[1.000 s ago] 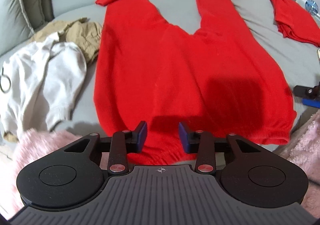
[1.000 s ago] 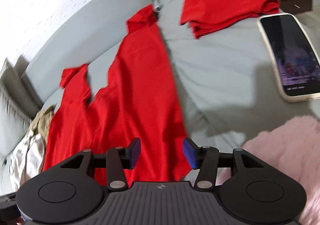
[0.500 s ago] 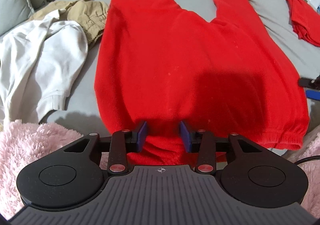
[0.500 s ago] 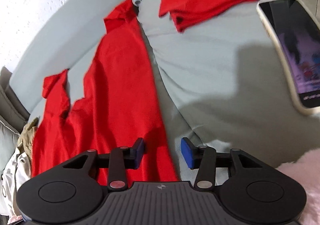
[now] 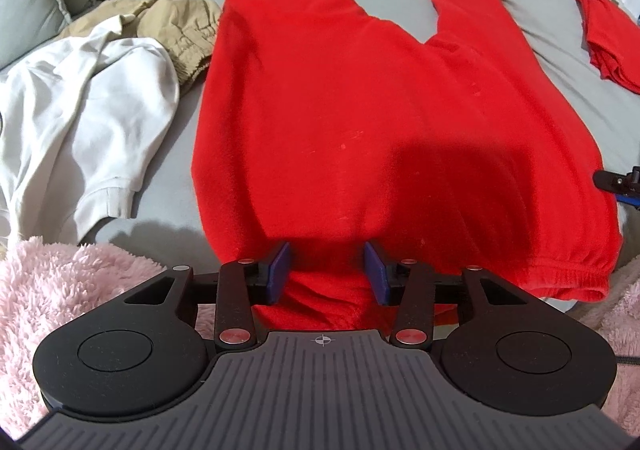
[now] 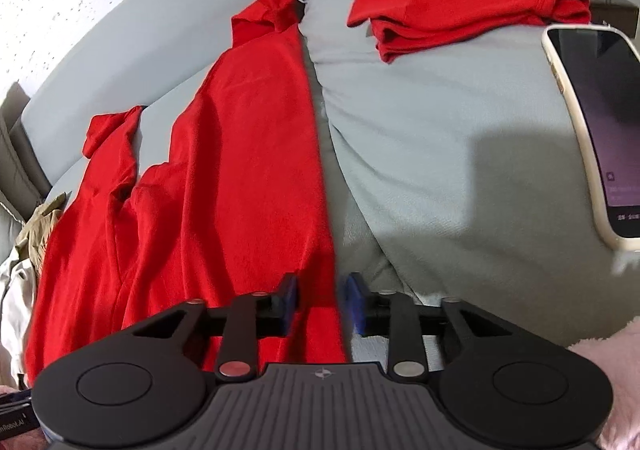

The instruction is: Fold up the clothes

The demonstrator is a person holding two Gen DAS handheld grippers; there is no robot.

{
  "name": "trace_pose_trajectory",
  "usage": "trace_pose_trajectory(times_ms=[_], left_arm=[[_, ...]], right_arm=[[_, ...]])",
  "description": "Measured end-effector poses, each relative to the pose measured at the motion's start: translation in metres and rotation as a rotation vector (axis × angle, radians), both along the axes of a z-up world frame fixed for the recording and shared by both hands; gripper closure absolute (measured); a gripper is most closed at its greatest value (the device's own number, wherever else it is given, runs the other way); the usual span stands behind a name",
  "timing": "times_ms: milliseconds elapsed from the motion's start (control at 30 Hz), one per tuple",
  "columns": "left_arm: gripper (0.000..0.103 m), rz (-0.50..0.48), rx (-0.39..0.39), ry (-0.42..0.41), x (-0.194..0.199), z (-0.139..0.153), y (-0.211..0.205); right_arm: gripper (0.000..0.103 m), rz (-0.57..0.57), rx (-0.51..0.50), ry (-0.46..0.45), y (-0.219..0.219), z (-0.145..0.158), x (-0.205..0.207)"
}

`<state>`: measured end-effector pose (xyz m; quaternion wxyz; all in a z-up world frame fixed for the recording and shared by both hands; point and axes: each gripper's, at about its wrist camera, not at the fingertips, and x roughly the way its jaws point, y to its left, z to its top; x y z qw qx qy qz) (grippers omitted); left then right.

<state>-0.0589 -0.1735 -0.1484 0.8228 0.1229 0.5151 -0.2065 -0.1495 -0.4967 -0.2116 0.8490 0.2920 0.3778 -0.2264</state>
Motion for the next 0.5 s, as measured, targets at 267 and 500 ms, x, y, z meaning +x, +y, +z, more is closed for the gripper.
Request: trace_pose_trajectory(times_ms=[267,500], left_arm=[[0.057,0.021,-0.019,-0.042,-0.003,0.014,0.009],[0.057,0.053,-0.060,-0.136,0.013,0.051,0.036]], right_arm=[[0.100,0.008,-0.047,0.008,0.006,0.012,0.004],[0.100,0.068,-0.200,0.092,0.027,0.042,0.026]])
